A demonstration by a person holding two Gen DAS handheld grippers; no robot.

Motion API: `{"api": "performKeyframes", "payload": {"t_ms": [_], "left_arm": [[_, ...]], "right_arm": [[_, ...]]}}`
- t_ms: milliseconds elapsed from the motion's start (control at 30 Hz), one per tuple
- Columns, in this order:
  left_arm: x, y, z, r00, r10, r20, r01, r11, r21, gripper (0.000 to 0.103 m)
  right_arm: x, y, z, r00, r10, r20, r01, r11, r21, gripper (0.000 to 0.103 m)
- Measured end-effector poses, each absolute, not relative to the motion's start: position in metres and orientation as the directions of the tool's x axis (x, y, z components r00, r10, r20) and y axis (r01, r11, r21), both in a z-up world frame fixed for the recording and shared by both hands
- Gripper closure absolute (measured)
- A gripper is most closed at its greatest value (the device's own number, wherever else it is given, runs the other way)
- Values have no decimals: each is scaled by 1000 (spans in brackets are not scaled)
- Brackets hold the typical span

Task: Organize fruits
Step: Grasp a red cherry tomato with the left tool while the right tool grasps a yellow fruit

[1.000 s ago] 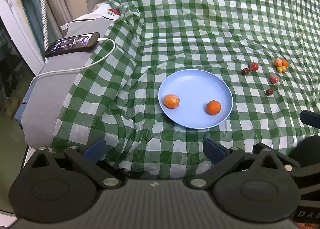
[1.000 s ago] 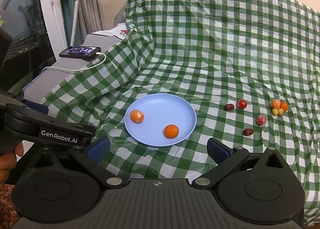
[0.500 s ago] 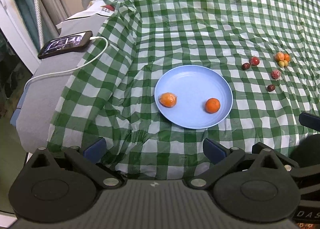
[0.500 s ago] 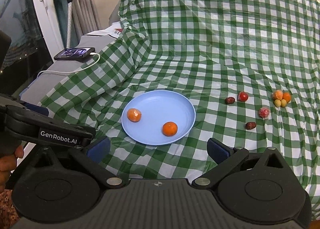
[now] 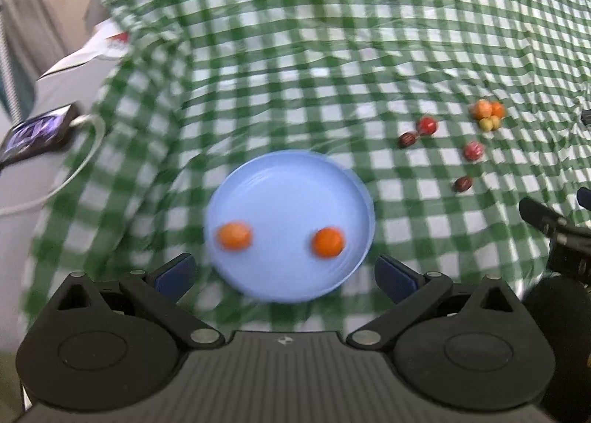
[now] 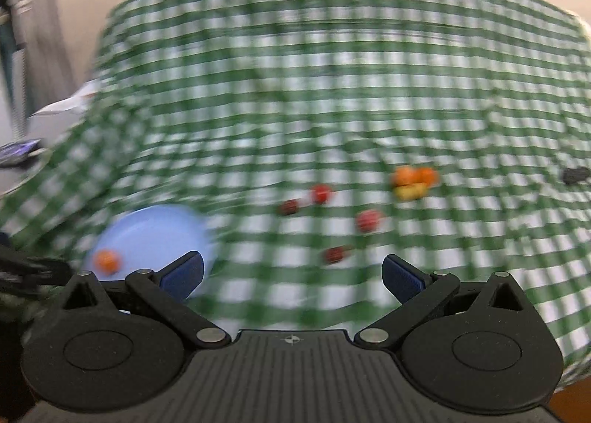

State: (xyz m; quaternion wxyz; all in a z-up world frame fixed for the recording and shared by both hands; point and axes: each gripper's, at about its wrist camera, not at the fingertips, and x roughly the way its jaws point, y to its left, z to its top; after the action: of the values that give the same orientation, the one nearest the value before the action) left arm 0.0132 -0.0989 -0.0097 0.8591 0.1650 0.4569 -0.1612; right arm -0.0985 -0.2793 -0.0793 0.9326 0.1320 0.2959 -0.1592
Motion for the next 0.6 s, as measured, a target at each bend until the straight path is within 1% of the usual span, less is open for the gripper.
{"api": "performKeyframes", "payload": {"t_ms": [33, 100, 200, 267, 333, 367, 467, 600], "left_arm": [[19, -108, -11, 525, -138, -840, 438, 890, 128, 0], [34, -129, -15, 519, -161, -839, 458, 881, 114, 0], [58, -165, -24, 514, -191, -836, 492, 864, 106, 0], [76, -190, -32, 517, -207, -831, 519, 848, 112, 0], [93, -215, -41, 514, -224, -828, 549, 828, 117, 0], [101, -228, -46, 509, -240, -826, 569, 814, 114, 0], [127, -267, -66, 489, -278, -827, 622, 775, 108, 0], [158, -309, -98, 446, -294, -845, 677, 729, 104, 0]], "right_arm": [[-95, -293, -84, 767, -242, -594, 398, 905, 147, 1], [-86, -319, -93, 756, -268, -597, 429, 892, 144, 6], [-66, -358, -109, 738, -313, -598, 487, 860, 151, 17], [-49, -383, -123, 726, -332, -603, 514, 844, 154, 33], [-31, -405, -137, 718, -324, -616, 524, 834, 173, 43], [-21, -414, -144, 717, -314, -622, 524, 832, 183, 46], [9, -437, -168, 701, -301, -647, 529, 827, 189, 47], [47, -455, -198, 676, -262, -689, 536, 816, 215, 52]]}}
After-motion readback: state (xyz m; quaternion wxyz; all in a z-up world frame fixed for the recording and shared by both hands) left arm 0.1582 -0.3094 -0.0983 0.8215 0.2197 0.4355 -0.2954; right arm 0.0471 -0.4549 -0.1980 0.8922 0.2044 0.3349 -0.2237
